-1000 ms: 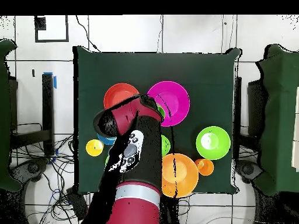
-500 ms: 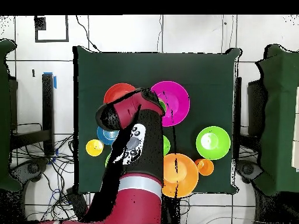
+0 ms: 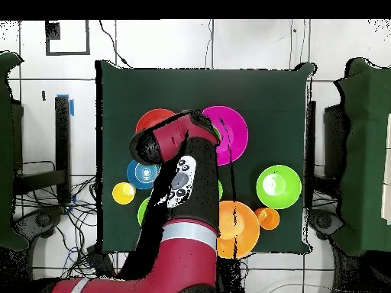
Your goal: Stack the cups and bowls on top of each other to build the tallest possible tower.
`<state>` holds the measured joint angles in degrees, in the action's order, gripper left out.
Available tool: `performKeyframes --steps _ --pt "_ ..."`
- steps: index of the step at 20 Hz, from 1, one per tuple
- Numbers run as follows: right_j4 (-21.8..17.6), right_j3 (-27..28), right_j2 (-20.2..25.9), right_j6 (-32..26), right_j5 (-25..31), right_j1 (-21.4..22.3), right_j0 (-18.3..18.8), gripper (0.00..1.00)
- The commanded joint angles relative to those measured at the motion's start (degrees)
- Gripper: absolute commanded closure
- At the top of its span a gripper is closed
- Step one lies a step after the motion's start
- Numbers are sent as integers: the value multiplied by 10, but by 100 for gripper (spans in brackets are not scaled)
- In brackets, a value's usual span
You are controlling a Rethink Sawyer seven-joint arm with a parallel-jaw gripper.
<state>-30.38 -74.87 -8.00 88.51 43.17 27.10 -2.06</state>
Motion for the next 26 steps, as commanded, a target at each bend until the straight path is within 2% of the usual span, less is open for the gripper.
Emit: performKeyframes --steps 1,11,18,26 --pt "-7 40 61 -52 58 -26 7 100" --pt "-18 77 55 -74 86 -47 3 100" --pt "-23 118 49 -97 158 -69 -4 100" --pt "-28 148 55 -118 203 -85 -2 100"
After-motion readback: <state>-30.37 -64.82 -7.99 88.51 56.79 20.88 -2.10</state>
